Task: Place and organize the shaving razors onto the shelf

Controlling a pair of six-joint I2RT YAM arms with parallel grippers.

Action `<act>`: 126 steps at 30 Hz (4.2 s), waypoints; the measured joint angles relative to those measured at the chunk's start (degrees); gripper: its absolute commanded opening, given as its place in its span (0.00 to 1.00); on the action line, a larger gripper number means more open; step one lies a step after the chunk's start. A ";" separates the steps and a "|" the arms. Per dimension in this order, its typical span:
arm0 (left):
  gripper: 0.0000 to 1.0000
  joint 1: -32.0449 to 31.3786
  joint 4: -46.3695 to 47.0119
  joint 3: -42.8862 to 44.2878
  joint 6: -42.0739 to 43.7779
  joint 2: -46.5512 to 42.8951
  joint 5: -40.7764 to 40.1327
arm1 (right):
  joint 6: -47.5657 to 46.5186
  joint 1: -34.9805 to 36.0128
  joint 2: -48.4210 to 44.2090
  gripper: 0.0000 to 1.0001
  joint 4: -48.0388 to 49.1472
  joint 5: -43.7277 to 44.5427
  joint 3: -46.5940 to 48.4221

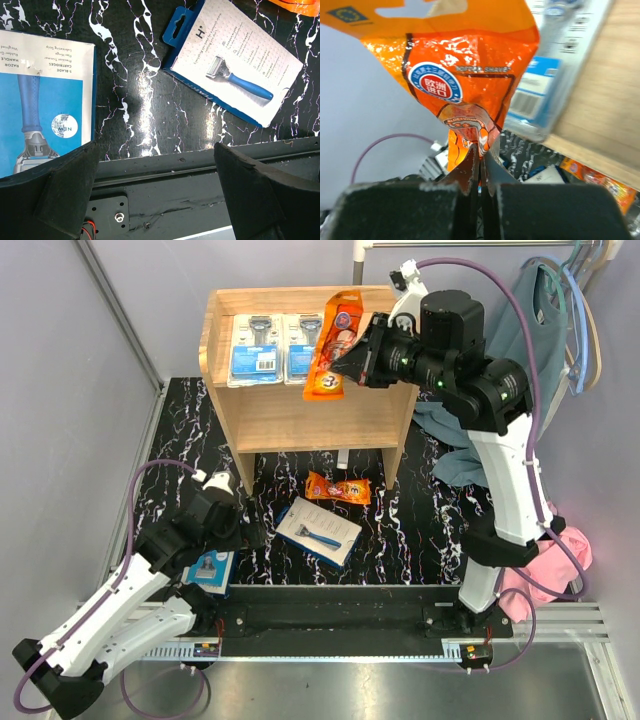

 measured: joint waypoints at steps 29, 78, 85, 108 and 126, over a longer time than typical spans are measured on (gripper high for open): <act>0.99 -0.02 0.35 -0.76 0.04 0.83 0.04 | -3.67 -10.99 4.37 0.23 -0.74 2.43 -0.11; 0.99 -0.02 0.37 -0.79 0.22 1.11 0.11 | -3.45 -10.54 -9.09 1.00 16.63 -3.26 -18.01; 0.99 -0.02 0.37 -0.79 0.22 1.11 0.11 | -6.05 1.62 -17.66 1.00 14.69 0.96 -29.44; 0.99 -0.02 0.39 -0.79 0.20 1.81 0.09 | 6.16 12.57 -42.21 1.00 24.61 12.31 -96.04; 0.99 0.00 3.89 -4.46 -3.15 1.05 2.91 | 1.86 12.57 -24.17 1.00 30.60 19.96 -95.30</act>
